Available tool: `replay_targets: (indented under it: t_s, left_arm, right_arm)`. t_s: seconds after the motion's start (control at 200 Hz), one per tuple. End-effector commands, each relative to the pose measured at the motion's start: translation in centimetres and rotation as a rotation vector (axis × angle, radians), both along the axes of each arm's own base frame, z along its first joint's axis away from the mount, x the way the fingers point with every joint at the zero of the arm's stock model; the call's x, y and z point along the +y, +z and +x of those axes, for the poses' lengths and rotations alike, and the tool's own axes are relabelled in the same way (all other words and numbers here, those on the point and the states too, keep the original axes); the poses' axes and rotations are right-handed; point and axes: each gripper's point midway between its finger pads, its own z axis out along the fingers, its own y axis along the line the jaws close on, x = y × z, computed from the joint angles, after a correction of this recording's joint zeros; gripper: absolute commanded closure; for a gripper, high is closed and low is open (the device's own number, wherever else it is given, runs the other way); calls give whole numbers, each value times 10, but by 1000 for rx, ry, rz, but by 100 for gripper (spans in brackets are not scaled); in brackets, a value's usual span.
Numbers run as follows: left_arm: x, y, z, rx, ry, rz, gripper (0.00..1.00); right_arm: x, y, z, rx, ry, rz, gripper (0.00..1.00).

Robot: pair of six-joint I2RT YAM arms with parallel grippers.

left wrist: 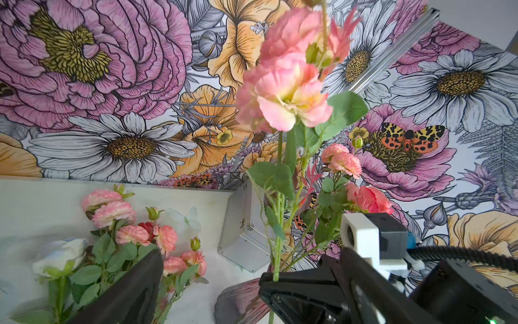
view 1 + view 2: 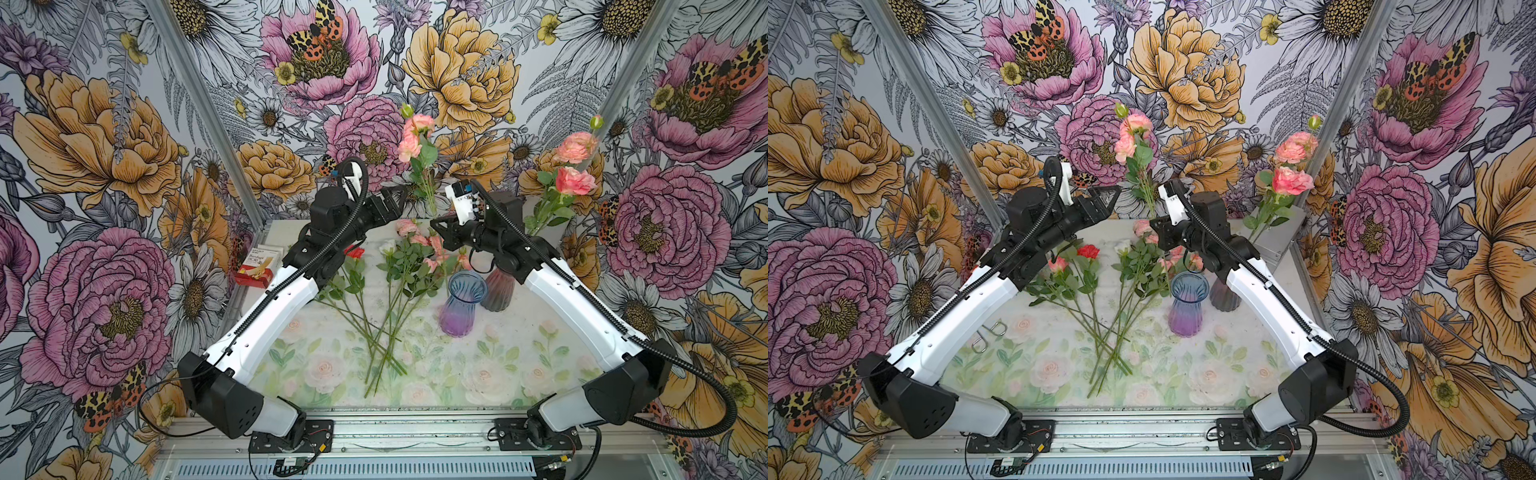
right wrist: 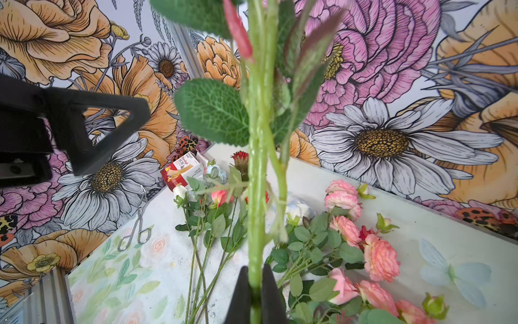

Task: Place the pink flowers into the vase
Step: Pick up the flower at the center of the board.

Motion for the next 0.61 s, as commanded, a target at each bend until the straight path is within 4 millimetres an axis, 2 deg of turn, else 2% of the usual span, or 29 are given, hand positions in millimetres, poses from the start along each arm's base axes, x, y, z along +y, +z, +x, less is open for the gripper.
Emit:
replay_targets:
  t_s: [0.0,0.17,0.33,0.475,0.6]
  left_arm:
    - [10,-7,-10,11,4,37,1]
    - [15,-35,-15,59,3,86,1]
    - [16,-63,-20,108,-6,114,2]
    - [13,-76,-24,133,-29,124,2]
    - [7,-85,-27,144,-52,138,1]
  right_arm:
    - [-26,50,-5,-113,-68,51,100]
    - [-76,91,-7,-203,-201,78,100]
    - [-121,115,-14,-305,-356,28,100]
    - [-160,119,-17,-384,-506,-103,100]
    - [-187,105,-8,-382,-583,-162,100]
